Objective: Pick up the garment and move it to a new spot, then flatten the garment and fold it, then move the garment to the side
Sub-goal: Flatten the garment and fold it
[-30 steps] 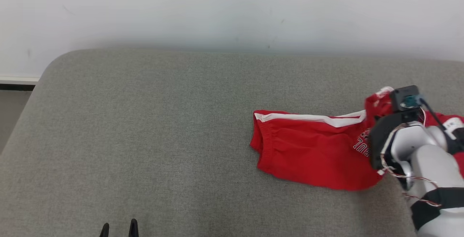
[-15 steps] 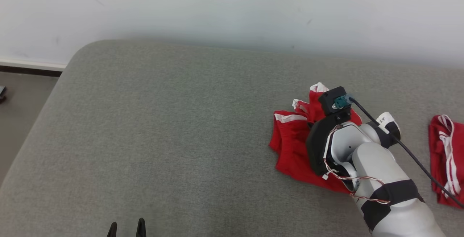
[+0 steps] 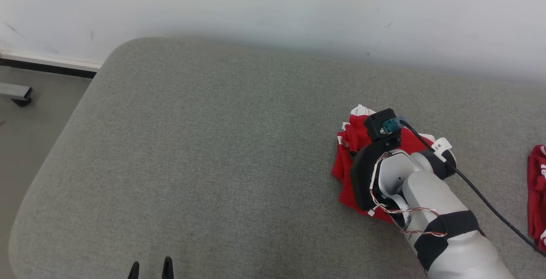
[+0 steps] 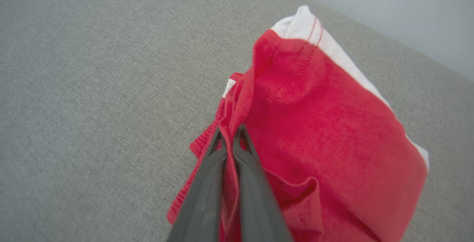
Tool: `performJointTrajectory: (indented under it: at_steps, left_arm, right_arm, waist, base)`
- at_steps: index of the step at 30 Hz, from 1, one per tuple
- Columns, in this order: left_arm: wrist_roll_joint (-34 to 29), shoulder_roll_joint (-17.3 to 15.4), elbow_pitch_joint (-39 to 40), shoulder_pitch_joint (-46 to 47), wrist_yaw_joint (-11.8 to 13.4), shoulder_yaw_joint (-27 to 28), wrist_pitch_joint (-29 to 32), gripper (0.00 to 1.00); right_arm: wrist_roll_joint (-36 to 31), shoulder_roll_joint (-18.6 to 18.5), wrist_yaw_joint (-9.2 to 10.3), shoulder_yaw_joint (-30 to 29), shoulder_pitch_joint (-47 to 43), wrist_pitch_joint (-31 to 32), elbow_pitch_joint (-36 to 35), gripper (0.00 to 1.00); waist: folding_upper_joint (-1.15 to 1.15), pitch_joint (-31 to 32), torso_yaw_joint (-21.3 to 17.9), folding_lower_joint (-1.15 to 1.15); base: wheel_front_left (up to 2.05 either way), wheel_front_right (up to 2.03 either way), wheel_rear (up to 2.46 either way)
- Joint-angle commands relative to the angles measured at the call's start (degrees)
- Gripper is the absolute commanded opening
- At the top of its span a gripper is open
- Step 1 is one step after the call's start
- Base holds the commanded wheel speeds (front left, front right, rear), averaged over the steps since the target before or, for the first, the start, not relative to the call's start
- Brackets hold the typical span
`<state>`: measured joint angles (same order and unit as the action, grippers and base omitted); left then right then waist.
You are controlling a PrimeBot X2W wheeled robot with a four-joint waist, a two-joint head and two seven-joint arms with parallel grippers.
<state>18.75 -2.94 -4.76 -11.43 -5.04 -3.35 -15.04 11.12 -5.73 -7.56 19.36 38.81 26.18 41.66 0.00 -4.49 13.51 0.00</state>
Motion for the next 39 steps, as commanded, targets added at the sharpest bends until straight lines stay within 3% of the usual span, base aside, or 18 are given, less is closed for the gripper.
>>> performJointTrajectory:
  at_steps: [1, 8, 12, 18, 20, 21, 29, 39]
  left_arm:
    - [0.48, 0.07, 0.22, -0.27, 0.22, 0.01, -0.17, 1.0]
    - [0.45, 0.06, 0.36, -0.85, 0.37, -0.12, -0.17, 1.0]
    - [0.41, 0.08, 0.56, -1.25, 0.43, 0.21, -0.17, 1.0]
    - [0.32, 0.07, 1.02, -1.37, 0.53, 0.18, -0.17, 1.0]
    - [0.31, 0.07, 1.06, -1.29, 0.48, 0.13, -0.16, 1.0]
    - [0.26, 0.07, 1.11, -1.25, 0.41, 0.12, -0.17, 1.0]
    - [0.11, 0.05, 1.07, -0.77, 0.29, -0.05, -0.17, 1.0]
    - [-0.37, 0.06, 0.92, -1.03, 0.17, 0.14, -0.17, 1.0]
  right_arm:
    - [0.89, 0.42, 0.18, -0.16, 0.65, -1.07, 0.73, 1.0]
    - [6.4, 0.63, 0.18, 0.06, 1.65, -4.28, -1.43, 1.0]
    - [8.53, -2.92, 0.18, -1.54, 1.6, -8.68, -4.11, 1.0]
    - [5.75, -7.65, 0.18, -6.47, -2.03, -12.59, -2.37, 1.0]
    - [3.74, -9.24, 0.18, -6.85, -3.48, -13.79, -1.09, 0.2]
    - [3.15, -9.54, 0.18, -6.62, -4.15, -14.3, -0.41, 0.0]
    - [4.55, -6.52, 0.18, -2.26, -6.94, -15.04, 3.31, 0.0]
    - [11.48, -3.8, 0.18, 11.91, -8.58, -13.89, -0.71, 0.0]
  waist:
    - [0.0, 0.19, -0.08, 0.0]
    - [0.0, 0.83, -0.4, 0.0]
    - [0.0, 1.22, -0.82, 0.0]
    - [0.0, 1.51, -1.34, 0.0]
    - [0.0, 1.45, -1.48, 0.0]
    - [0.0, 1.41, -1.56, 0.0]
    - [0.0, 0.96, -2.31, 0.0]
    - [0.0, 1.41, -3.05, 0.0]
  base:
    - [0.0, 0.0, 0.0]
    - [0.0, 0.0, 0.0]
    - [0.0, 0.0, 0.0]
    - [0.0, 0.0, 0.0]
    - [0.0, 0.0, 0.0]
    - [0.0, 0.0, 0.0]
    - [0.0, 0.0, 0.0]
    - [0.0, 0.0, 0.0]
